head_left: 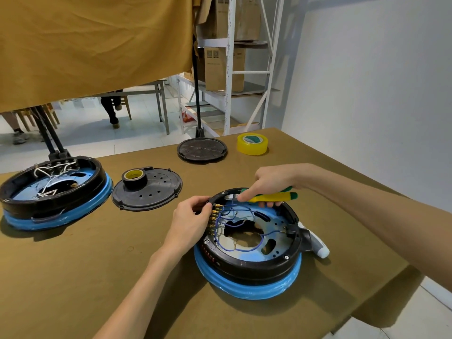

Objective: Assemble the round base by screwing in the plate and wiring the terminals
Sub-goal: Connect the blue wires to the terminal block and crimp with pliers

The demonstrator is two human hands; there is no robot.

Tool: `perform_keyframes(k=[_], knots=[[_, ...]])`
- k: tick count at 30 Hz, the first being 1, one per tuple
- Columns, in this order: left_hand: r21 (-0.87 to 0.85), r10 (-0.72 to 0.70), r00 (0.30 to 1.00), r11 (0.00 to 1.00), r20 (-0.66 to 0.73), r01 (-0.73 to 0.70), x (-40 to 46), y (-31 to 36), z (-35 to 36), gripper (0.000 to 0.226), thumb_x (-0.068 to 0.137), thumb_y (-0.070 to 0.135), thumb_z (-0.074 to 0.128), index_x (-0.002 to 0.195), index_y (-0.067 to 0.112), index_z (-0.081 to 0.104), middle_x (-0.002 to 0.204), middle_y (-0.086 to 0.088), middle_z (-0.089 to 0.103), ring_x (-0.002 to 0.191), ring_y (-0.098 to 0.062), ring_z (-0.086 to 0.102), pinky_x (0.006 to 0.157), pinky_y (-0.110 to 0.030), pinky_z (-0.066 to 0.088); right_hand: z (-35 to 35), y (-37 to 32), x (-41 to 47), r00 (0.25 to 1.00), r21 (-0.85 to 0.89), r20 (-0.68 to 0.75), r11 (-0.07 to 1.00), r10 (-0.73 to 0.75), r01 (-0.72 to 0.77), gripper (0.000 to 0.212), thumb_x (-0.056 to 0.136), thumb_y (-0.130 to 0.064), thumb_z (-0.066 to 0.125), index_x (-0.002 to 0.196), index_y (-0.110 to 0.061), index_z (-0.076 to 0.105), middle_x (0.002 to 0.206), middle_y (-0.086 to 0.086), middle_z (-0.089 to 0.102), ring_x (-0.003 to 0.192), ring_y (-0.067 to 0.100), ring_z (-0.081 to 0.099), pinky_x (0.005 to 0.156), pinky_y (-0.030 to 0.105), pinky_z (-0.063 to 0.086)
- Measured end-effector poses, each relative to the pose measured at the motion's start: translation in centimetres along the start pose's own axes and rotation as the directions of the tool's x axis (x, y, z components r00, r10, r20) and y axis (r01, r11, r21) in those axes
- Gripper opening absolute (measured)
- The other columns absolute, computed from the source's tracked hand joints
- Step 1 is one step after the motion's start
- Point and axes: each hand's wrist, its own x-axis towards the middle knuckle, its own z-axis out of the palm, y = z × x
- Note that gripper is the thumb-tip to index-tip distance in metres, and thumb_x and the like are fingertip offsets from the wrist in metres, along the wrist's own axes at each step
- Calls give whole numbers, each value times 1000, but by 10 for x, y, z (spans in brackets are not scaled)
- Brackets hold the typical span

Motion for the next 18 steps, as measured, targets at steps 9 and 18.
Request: perform_keyframes(k=[9, 18], knots=[[-16, 5, 1000, 1000, -2, -5, -1, 1, -2, 27, 102, 29, 62, 127, 24, 70, 107, 18, 70, 102, 6, 64, 80, -13, 51, -13, 1, 27, 978, 0, 205, 1000, -31, 32, 56, 82, -67, 74, 88, -11, 78, 90, 7, 77, 78, 18, 70, 72, 33, 57], [-20, 11, 1000, 1000, -20, -11, -2, 3, -2, 27, 102, 26, 62, 127, 20, 71, 111, 11, 73, 105, 2, 65, 92, -24, 54, -26, 3, 29, 962, 24, 274, 1000, 3, -10, 71, 86, -62, 71, 114, 4, 72, 105, 15, 76, 89, 23, 71, 84, 38, 59]])
